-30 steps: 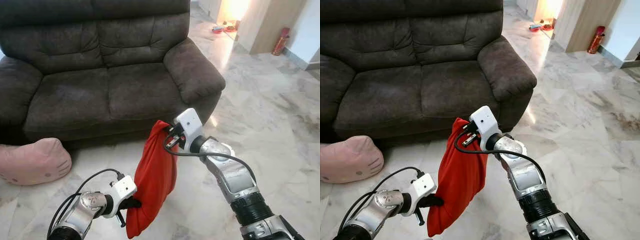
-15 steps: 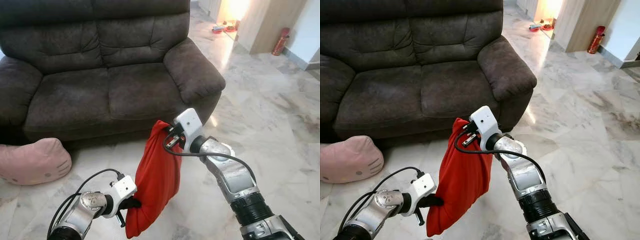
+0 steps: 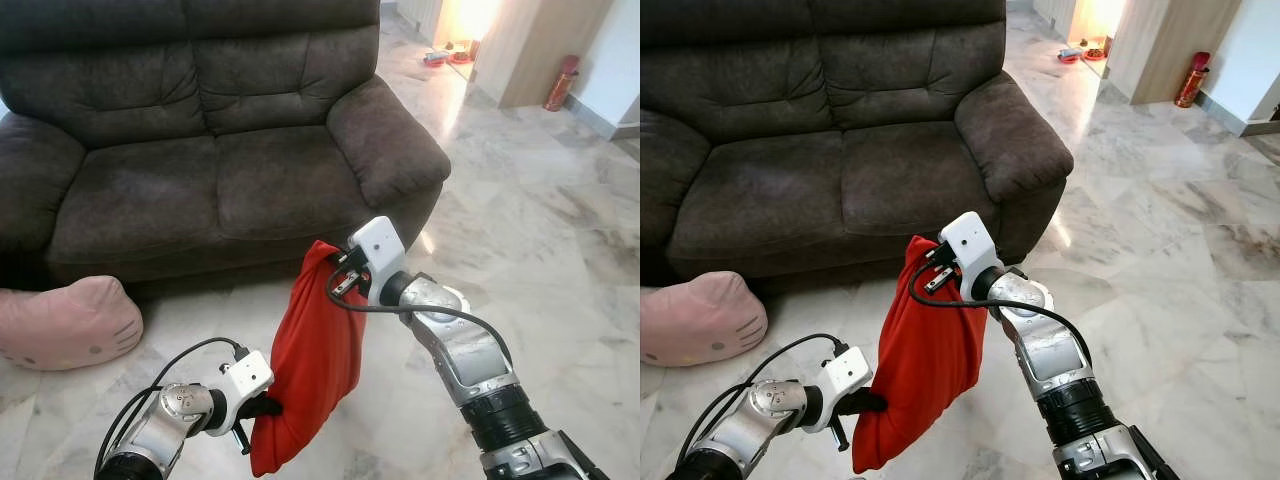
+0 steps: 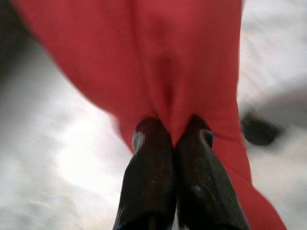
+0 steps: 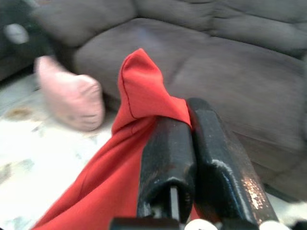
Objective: Move the pillow to the sofa from floor
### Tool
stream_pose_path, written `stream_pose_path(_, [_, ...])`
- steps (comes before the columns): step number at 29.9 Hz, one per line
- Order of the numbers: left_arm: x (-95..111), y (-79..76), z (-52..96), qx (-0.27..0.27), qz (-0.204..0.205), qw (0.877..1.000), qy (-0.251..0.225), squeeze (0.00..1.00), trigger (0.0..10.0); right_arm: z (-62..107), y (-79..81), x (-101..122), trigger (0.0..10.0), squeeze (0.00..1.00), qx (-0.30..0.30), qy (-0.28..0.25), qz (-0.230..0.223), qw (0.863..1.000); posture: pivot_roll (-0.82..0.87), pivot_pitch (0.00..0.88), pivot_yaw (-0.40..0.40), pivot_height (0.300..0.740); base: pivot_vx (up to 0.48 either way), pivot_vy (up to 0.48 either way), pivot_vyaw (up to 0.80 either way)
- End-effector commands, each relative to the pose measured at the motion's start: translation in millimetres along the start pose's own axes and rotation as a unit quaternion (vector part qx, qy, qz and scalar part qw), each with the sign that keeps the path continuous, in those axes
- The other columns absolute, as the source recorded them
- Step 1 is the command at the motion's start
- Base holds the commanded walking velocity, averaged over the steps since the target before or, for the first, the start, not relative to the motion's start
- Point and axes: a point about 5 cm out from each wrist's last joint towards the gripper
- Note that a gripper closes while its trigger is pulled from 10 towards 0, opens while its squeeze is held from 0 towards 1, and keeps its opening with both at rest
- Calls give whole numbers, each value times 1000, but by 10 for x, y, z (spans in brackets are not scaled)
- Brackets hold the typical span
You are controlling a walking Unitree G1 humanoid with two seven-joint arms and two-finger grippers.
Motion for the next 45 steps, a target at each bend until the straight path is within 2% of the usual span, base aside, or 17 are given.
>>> stream_pose_path(1, [406, 317, 104, 109, -44, 989, -89, 0, 0, 99, -197, 23, 10000, 0, -52, -26, 2, 998, 108, 49, -9, 740, 0, 0, 0])
stream_pose_path(11, [453, 312, 94, 118, -48, 987, -99, 0, 0, 107, -225, 0, 10000, 0, -60, -26, 1, 998, 108, 44, -11, 740, 0, 0, 0])
stream_pose_path(15, [525, 405, 133, 183, -62, 975, -109, 0, 0, 125, -241, -46, 10000, 0, -71, -25, 11, 997, 107, 47, -11, 740, 0, 0, 0])
stream_pose_path(16, [563, 439, 151, 206, -65, 969, -120, 0, 3961, 135, -246, -62, 10000, 0, -76, -27, 10, 997, 108, 47, -12, 740, 0, 0, 0])
stream_pose_path(17, [623, 484, 181, 232, -62, 961, -138, 0, 10000, 153, -261, -96, 10000, 0, -87, -30, 3, 996, 110, 49, -13, 740, 0, 0, 0])
stream_pose_path(20, [710, 528, 224, 256, -63, 951, -160, 0, 10000, 190, -310, -179, 10000, 0, -113, -24, -5, 993, 111, 50, -13, 740, 0, 0, 0])
stream_pose_path(21, [783, 558, 260, 281, -70, 941, -173, 0, 10000, 232, -368, -264, 10000, 0, -141, -15, -16, 990, 112, 52, -12, 740, 0, 0, 0])
stream_pose_path(23, [859, 586, 293, 309, -75, 929, -188, 0, 10000, 280, -425, -352, 10000, 0, -172, -7, -30, 985, 110, 52, -11, 740, 0, 0, 0])
stream_pose_path(27, [963, 622, 324, 347, -86, 911, -204, 0, 10000, 328, -448, -432, 10000, 0, -196, -3, -39, 980, 110, 55, -9, 740, 0, 0, 0])
stream_pose_path(28, [1028, 646, 336, 365, -84, 902, -215, 0, 10000, 347, -442, -455, 10000, 0, -201, -5, -40, 979, 109, 55, -8, 740, 0, 0, 0])
stream_pose_path(29, [1028, 646, 336, 365, -84, 902, -215, 0, 10000, 347, -442, -455, 10000, 0, -201, -5, -40, 979, 109, 55, -8, 740, 0, 0, 0])
stream_pose_path(31, [1091, 662, 348, 382, -86, 892, -226, 0, 10000, 374, -434, -476, 10000, 0, -209, -10, -42, 977, 107, 55, -7, 740, 0, 0, 0])
stream_pose_path(36, [1135, 668, 361, 399, -83, 882, -235, 0, 10000, 432, -462, -505, 10000, 0, -236, -23, -51, 970, 109, 55, -7, 740, 0, 0, 0])
stream_pose_path(39, [1166, 701, 397, 433, -75, 866, -238, 0, 10000, 522, -531, -549, 10000, 0, -282, -48, -93, 954, 111, 62, -6, 740, 0, 0, 0])
stream_pose_path(41, [1179, 698, 384, 435, -73, 865, -239, 0, 10000, 539, -548, -504, 10000, 0, -293, -71, -110, 947, 110, 66, -6, 740, 0, 0, 0])
stream_pose_path(45, [1182, 698, 389, 448, -56, 859, -242, 0, 10000, 511, -527, -398, 10000, 0, -287, -97, -105, 947, 108, 69, -8, 740, 0, 0, 0])
Point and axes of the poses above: a point about 5 cm out from each wrist's last joint towards the gripper, its own z axis pointing back from the gripper into the wrist, its own x axis along the axis of the wrist's last joint, y = z × x, and after that the axes turned 8 degrees about -z, right-handed
